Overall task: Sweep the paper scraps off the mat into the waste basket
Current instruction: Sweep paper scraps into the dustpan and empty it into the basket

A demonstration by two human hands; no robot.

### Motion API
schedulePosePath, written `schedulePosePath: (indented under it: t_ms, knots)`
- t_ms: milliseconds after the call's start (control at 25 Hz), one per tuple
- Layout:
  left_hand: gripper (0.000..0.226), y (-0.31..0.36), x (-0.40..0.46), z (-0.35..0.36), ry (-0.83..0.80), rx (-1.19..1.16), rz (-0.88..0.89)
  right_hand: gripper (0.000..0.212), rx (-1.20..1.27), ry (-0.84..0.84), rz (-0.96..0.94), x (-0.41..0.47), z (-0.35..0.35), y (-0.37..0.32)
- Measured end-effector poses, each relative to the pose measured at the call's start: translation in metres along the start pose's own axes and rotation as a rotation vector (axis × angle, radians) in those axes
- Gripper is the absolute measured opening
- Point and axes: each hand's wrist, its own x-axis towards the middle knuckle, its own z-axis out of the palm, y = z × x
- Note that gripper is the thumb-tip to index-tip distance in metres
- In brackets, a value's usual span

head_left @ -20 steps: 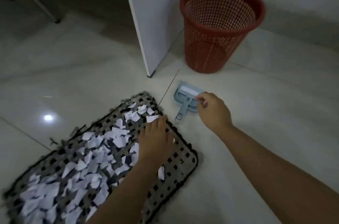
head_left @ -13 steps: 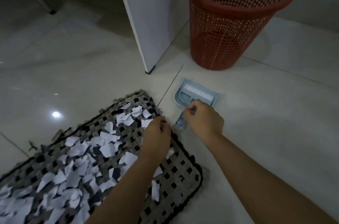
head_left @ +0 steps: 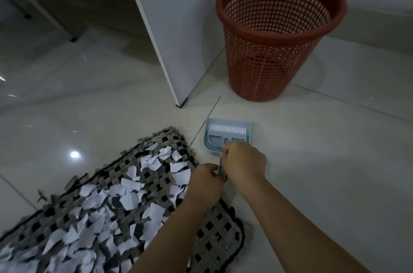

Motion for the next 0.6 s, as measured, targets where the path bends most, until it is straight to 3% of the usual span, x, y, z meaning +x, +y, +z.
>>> schedulePosePath:
  t_ms: [120,240,400,600]
  knots:
    - [0.042,-0.001,-0.003,0.008,-0.048,-0.208,-0.14,0.018,0.05,0.007,0.054,-0.002,-0.007,0.009]
    - [0.034,-0.004,-0.011,0.016,-0.043,-0.306,-0.211,0.031,0.041,-0.071,0.094,-0.006,-0.013,0.011]
    - [0.041,-0.009,-0.021,0.023,-0.048,-0.411,-0.231,0.031,0.086,-0.156,0.179,-0.009,-0.005,0.01]
    - [0.029,-0.013,-0.035,0.025,-0.105,-0.488,-0.23,0.027,0.294,-0.185,0.331,0.0,-0.002,0.011]
